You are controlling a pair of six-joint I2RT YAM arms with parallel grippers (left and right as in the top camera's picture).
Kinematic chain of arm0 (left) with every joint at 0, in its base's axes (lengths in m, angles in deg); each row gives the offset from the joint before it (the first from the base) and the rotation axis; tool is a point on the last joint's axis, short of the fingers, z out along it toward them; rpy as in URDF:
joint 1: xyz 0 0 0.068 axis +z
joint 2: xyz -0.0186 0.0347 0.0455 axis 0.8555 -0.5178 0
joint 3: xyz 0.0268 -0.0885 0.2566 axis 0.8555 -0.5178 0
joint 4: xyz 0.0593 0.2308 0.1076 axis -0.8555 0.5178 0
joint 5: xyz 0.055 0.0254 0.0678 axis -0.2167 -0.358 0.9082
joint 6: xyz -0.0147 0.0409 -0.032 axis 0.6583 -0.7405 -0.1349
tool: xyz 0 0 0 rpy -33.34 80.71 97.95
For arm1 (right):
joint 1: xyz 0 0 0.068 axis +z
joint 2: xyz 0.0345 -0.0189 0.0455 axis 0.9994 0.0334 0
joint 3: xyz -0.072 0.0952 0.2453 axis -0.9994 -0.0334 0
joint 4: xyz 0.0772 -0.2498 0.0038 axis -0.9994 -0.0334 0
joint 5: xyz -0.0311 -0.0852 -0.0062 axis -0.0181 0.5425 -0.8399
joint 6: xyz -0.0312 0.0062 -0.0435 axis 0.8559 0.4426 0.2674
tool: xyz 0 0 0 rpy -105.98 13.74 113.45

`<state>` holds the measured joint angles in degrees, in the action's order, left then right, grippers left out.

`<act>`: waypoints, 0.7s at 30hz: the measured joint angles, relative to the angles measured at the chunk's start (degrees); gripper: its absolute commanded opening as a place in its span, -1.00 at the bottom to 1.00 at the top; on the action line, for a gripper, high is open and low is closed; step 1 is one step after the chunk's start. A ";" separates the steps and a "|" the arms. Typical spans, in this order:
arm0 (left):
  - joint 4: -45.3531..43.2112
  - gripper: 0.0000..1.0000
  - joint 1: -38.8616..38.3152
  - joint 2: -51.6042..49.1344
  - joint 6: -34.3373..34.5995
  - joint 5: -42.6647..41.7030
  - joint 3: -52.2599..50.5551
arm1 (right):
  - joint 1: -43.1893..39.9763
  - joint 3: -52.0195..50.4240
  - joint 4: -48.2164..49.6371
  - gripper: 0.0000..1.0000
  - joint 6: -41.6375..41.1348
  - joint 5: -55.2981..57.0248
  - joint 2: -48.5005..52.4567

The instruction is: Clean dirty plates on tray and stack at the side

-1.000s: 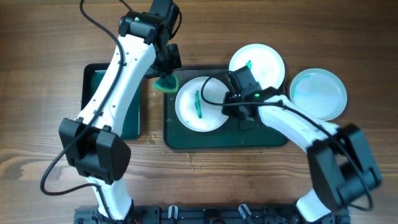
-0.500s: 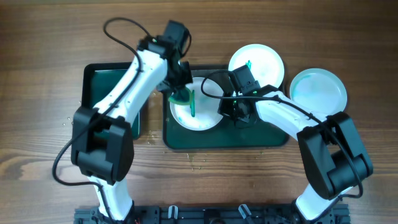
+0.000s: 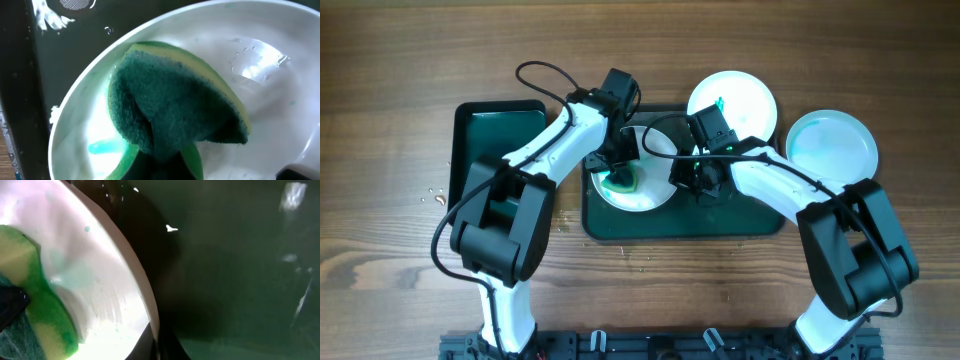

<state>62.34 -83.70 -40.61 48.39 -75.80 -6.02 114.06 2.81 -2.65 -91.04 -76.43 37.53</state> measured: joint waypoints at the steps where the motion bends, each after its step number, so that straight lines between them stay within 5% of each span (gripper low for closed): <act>1: -0.04 -0.92 -0.11 -0.02 0.00 -0.20 0.02 | -0.07 0.00 0.07 -0.92 0.50 -0.20 0.02; 21: -4.20 -0.92 -0.26 -1.14 -5.20 -14.12 0.00 | -0.96 -0.02 1.09 -0.91 7.65 -3.45 0.72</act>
<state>58.14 -83.96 -41.74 43.18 -89.92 -6.02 113.10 2.79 -1.56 -83.39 -79.88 38.25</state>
